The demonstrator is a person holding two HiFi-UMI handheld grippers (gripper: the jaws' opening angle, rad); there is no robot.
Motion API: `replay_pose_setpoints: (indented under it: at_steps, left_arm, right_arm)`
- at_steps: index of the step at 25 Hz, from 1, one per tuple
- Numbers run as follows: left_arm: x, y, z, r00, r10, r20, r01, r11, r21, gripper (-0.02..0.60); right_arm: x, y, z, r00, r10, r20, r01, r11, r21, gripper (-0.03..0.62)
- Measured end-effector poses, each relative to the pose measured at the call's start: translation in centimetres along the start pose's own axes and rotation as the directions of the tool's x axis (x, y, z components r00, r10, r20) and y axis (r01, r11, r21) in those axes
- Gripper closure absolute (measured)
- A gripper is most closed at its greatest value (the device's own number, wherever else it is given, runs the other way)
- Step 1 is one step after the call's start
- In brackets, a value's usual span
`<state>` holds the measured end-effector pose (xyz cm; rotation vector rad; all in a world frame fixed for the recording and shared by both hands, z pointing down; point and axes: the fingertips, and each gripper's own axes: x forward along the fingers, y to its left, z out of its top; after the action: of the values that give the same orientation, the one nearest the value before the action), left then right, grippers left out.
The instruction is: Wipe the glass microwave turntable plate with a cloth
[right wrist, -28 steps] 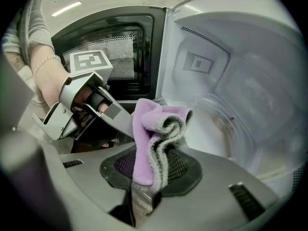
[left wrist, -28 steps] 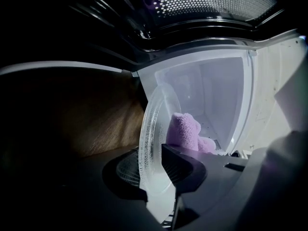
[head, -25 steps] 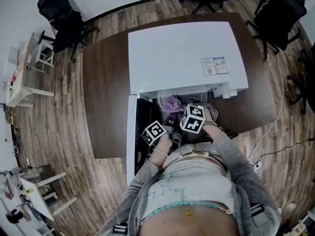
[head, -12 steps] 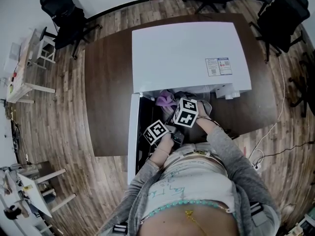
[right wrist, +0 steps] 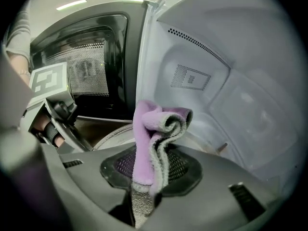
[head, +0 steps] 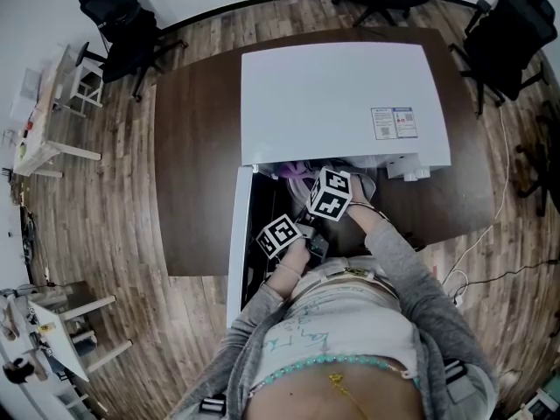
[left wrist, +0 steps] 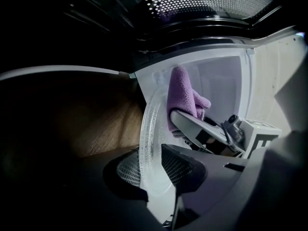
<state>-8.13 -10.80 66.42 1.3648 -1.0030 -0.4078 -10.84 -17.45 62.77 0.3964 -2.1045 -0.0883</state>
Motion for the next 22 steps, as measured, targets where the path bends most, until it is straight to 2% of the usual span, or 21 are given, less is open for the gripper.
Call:
replay_pose_setpoints:
  at_steps: [8,22]
  left_arm:
    - [0.0,0.0,-0.1,1.0,-0.002,-0.003,0.002,1.0,-0.003,0.486]
    - [0.0,0.0,0.0,1.0,-0.008,0.0,0.008,1.0,-0.001,0.486]
  right_arm:
    - [-0.2,-3.3,-0.4,0.992,-0.126,0.01,0.126,0.992,0.033,0.48]
    - [-1.9,-6.3,-3.6,0.976,-0.215,-0.007,0.214,0.965,0.15,0.479]
